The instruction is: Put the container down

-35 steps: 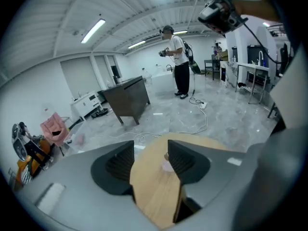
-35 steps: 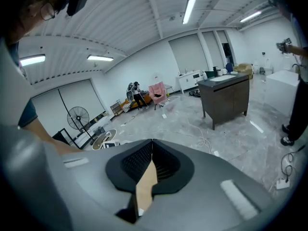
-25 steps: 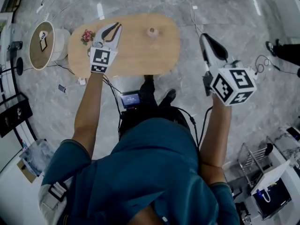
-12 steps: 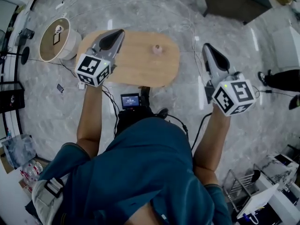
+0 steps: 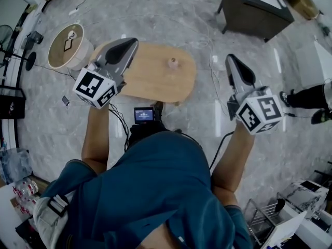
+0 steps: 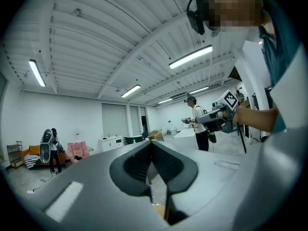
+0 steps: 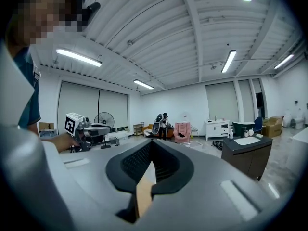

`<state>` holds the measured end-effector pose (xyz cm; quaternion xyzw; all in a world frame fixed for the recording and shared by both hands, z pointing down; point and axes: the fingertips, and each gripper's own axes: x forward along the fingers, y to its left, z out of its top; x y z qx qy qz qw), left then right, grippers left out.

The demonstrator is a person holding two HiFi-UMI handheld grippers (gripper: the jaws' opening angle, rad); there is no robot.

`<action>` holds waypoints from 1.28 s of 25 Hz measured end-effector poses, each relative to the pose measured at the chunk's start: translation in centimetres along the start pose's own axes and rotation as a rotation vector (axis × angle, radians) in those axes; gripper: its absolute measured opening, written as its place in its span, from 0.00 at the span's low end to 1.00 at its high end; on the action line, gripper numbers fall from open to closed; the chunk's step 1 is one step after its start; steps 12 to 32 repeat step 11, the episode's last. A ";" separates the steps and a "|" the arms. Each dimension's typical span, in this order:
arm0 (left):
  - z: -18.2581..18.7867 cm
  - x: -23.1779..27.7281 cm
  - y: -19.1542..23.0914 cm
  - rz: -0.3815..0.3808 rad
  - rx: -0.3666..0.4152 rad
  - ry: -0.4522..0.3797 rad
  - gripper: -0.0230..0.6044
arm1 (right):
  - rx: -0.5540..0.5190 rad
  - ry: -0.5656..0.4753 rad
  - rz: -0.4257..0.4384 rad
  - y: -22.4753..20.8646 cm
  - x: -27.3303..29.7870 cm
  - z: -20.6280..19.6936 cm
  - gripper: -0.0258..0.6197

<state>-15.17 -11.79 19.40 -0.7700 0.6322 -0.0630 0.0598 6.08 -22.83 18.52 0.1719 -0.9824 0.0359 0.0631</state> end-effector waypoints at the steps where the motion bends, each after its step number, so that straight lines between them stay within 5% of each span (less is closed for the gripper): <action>1: 0.4 -0.3 -0.5 -0.006 0.005 -0.004 0.03 | -0.001 -0.003 0.000 0.2 -0.4 0.2 0.05; 11: 2.1 -2.8 -4.2 -0.040 0.056 -0.017 0.03 | -0.011 -0.024 0.012 2.3 -2.6 0.8 0.05; 32: 2.1 -2.8 -4.2 -0.040 0.056 -0.017 0.03 | -0.011 -0.024 0.012 2.3 -2.6 0.8 0.05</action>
